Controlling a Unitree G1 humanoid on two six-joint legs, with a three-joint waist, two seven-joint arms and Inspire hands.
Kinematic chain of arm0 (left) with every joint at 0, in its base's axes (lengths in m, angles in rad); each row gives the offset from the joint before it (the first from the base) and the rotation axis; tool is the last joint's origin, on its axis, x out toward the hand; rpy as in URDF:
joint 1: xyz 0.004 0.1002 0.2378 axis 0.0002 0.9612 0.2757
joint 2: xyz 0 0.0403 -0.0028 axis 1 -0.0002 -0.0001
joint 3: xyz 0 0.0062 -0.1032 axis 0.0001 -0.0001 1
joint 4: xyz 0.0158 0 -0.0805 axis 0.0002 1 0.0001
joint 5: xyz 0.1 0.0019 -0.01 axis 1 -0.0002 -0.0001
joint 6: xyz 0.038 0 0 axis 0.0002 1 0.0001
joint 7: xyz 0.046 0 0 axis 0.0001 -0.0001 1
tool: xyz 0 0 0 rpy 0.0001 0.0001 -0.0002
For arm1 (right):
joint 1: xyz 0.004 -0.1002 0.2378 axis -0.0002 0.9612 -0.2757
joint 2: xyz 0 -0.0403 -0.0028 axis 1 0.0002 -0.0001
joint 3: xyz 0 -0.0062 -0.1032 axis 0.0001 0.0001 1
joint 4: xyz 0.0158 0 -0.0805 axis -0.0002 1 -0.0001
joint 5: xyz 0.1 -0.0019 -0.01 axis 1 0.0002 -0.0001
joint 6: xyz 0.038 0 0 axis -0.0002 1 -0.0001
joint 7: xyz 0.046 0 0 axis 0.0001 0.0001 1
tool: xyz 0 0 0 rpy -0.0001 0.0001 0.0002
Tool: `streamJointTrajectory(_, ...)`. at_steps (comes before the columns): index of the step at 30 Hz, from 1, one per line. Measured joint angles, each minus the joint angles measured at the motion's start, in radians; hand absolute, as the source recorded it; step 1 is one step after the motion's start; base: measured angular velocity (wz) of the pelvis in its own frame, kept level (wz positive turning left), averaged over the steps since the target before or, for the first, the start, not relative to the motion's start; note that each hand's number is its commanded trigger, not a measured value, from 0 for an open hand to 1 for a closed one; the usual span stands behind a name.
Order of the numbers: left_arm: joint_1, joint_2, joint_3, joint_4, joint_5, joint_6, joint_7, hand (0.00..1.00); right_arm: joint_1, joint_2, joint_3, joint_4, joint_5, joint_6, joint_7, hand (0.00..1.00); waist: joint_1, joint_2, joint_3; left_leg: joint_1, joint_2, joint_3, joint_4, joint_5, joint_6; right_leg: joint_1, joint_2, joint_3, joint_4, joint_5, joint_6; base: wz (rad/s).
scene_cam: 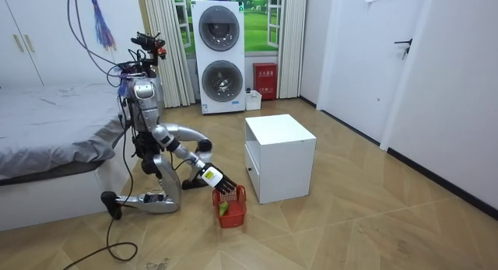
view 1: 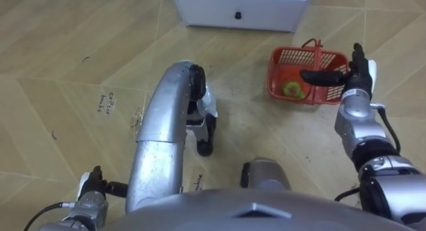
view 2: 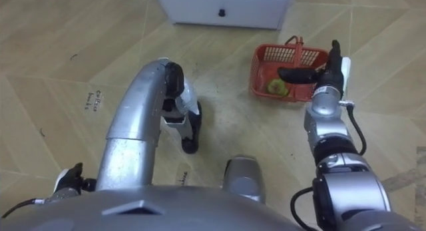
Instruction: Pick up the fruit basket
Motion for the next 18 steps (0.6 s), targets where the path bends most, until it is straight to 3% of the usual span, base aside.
streamJointTrajectory(6,0.001,0.003,-0.023,-0.001,-0.023,0.004,-0.017,0.0,-0.001,-0.035,0.01,0.021,0.025,0.0,0.022,0.0,0.013,0.006,0.0023,-0.008,0.0,0.002,-0.002,0.005,0.001,-0.011,-0.001,-0.003,0.006,-0.002,0.003,0.0)
streamJointTrajectory(9,0.0,0.004,-0.023,-0.017,-0.022,0.011,-0.023,0.0,-0.02,-0.051,0.011,0.079,0.025,0.001,0.035,0.0,0.037,0.007,0.003,-0.019,0.004,0.006,-0.007,0.014,0.004,-0.03,-0.002,-0.001,0.015,-0.002,0.003,0.0)
streamJointTrajectory(14,0.004,0.009,-0.023,-0.028,-0.035,0.02,-0.053,0.0,-0.043,-0.097,0.026,0.182,0.088,0.002,0.067,0.0,0.075,0.028,0.0119,-0.023,0.004,0.009,-0.016,0.029,0.004,-0.041,-0.006,0.0,0.029,-0.006,0.008,0.01)
streamJointTrajectory(18,0.005,0.019,-0.023,-0.029,-0.058,0.02,-0.061,0.0,-0.043,-0.111,0.038,0.209,0.114,0.003,0.077,0.0,0.085,0.033,0.0097,-0.025,0.001,0.012,-0.026,0.042,0.0,-0.047,-0.009,-0.002,0.037,-0.007,0.007,0.02)
